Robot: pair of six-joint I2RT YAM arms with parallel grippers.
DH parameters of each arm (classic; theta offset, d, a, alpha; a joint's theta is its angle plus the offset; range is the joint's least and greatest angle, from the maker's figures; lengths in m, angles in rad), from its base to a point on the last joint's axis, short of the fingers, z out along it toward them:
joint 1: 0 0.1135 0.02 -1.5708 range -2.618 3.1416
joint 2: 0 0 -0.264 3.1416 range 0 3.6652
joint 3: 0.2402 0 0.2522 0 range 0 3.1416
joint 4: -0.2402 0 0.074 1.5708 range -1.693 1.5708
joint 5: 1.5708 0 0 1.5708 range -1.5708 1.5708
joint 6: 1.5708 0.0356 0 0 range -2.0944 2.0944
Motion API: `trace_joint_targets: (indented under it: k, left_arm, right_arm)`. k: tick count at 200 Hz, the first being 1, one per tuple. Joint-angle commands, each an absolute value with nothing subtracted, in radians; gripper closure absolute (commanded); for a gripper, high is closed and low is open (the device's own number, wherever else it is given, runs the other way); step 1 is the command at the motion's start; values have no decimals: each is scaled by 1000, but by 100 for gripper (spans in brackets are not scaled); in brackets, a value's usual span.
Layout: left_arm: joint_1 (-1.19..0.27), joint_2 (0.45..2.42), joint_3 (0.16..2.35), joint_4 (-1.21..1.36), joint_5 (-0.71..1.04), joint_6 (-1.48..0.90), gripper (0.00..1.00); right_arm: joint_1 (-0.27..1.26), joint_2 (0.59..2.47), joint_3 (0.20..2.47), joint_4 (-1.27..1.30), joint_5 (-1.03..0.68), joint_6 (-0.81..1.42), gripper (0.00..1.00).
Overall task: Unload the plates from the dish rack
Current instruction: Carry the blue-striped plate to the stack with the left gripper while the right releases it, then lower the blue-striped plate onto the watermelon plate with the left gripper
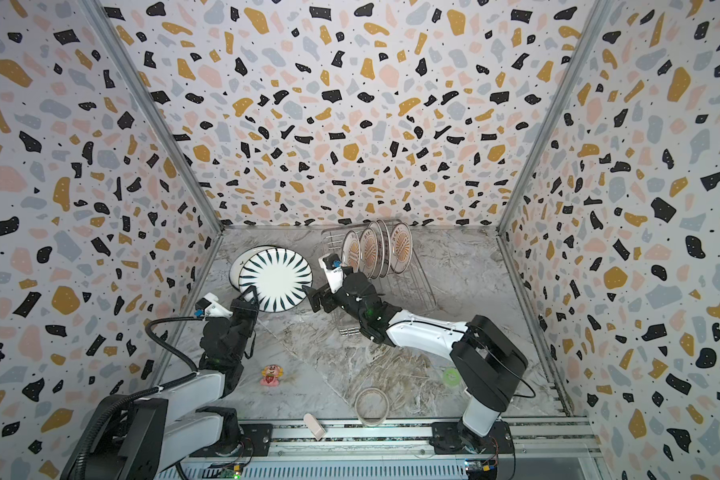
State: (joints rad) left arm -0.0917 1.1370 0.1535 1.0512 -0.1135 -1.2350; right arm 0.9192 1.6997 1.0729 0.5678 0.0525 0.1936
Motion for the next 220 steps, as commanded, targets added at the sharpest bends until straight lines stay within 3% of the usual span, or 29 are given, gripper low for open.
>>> trace_joint_targets:
  k: [1,61,220]
  left_arm:
    - [-78,1109,174,1163,-205,-1286,100]
    - [-15,1257,218,1252,-204,-1368,100]
    - [-16,1504,412,1074,-415,-1378,100]
  right_arm:
    - [925,1740,1166,532,38,174,1]
    - [925,1917,1335,486,28,159,0]
    - [914,2192,1652,392,-55,127,0]
